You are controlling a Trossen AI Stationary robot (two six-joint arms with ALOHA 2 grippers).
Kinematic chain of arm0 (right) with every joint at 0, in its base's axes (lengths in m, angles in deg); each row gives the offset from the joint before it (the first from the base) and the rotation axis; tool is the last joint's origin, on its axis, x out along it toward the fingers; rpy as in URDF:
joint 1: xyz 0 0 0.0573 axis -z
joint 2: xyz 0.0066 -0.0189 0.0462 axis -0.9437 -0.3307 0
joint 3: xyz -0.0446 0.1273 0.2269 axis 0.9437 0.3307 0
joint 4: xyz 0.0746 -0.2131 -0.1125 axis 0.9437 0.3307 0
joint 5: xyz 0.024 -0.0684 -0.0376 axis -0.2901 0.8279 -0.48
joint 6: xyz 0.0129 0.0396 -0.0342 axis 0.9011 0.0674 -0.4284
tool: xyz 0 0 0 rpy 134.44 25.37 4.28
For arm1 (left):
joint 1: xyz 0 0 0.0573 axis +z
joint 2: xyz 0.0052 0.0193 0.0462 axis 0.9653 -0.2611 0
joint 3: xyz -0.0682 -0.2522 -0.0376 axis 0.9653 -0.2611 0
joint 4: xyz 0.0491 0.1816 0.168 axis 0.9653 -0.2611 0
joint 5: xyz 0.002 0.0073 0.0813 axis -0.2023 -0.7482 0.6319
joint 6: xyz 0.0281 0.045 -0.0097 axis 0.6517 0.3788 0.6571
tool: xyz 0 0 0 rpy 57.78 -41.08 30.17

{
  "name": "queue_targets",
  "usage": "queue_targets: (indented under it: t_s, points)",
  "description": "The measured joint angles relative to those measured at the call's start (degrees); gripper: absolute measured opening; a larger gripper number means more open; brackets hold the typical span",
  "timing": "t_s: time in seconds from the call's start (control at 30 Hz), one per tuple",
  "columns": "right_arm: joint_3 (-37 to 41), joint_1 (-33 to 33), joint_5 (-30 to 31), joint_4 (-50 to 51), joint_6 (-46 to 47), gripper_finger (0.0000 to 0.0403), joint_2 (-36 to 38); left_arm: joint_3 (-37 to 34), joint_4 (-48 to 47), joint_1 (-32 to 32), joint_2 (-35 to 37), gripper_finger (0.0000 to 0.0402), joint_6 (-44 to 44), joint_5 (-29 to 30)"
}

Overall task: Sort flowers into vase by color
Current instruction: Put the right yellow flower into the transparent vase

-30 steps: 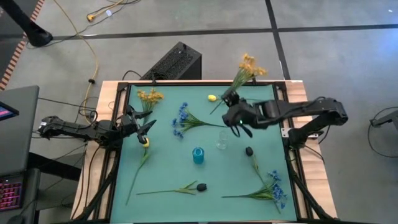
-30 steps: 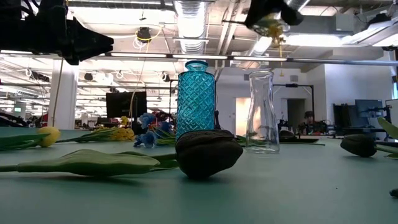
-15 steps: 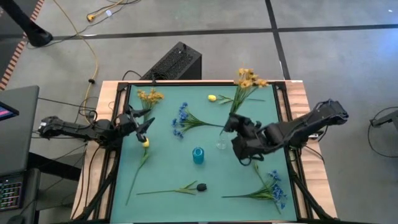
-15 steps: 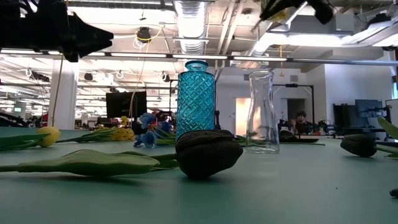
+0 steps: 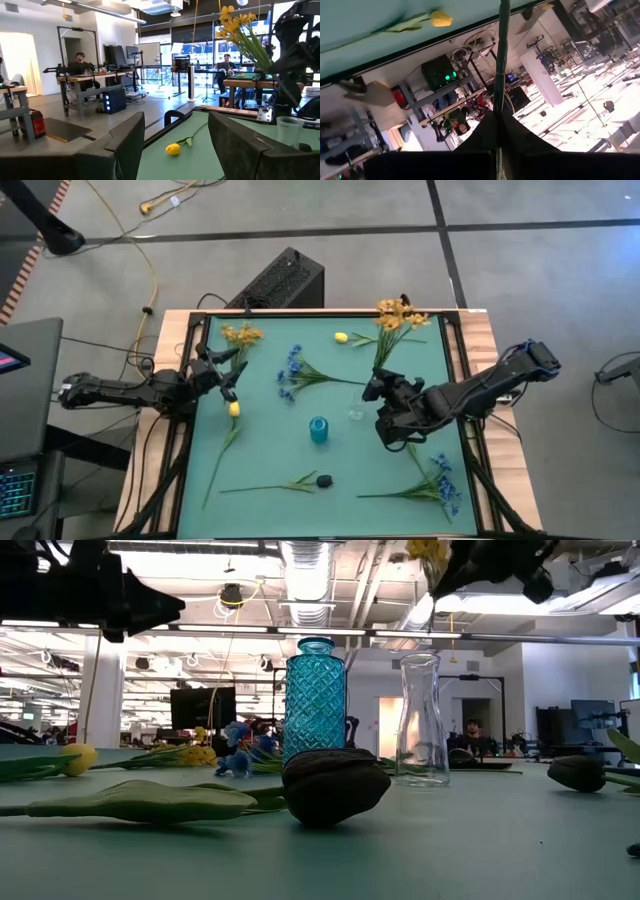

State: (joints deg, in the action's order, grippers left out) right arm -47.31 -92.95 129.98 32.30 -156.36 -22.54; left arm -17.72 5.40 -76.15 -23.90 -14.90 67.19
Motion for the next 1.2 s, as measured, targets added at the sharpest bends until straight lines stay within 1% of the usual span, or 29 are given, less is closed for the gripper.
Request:
queue_targets:
  t_s: [0.13, 0.37, 0.63, 0.77, 0.97, 1.1, 1.2]
  points:
    - [2.1, 1.4, 0.0, 0.0, -1.6, 0.0033, 0.0, 0.0, 0.0, 0.7, 0.0, 0.0210, 0.0, 0.0]
    - [2.2, 1.8, 0.5, -3.1, -1.7, 0.0032, 0.0, 0.0, 0.0, 1.9, 0.0, 0.0210, -0.1, 0.0]
    - [2.2, 1.6, -0.7, -5.0, -3.4, 0.0032, -0.3, 0.0, -0.1, 2.2, 0.0, 0.0210, -1.3, -0.1]
    - [2.2, 1.7, -1.0, -6.3, -4.7, 0.0032, -3.4, 0.0, -0.1, 2.2, 0.0, 0.0210, -1.3, -0.1]
    - [2.2, 1.8, 0.0, -4.7, -5.3, 0.0032, -9.2, 0.0, -0.2, 2.2, 0.0, 0.0210, -1.3, -0.4]
    - [2.2, 1.7, 0.6, -4.7, -4.9, 0.0035, -10.8, 0.0, -0.2, 2.2, 0.0, 0.0210, -1.6, -0.4]
    - [1.8, 1.3, 1.1, -5.2, -4.7, 0.0046, -11.1, 0.0, -0.2, 2.2, 0.0, 0.0210, -1.6, -0.4]
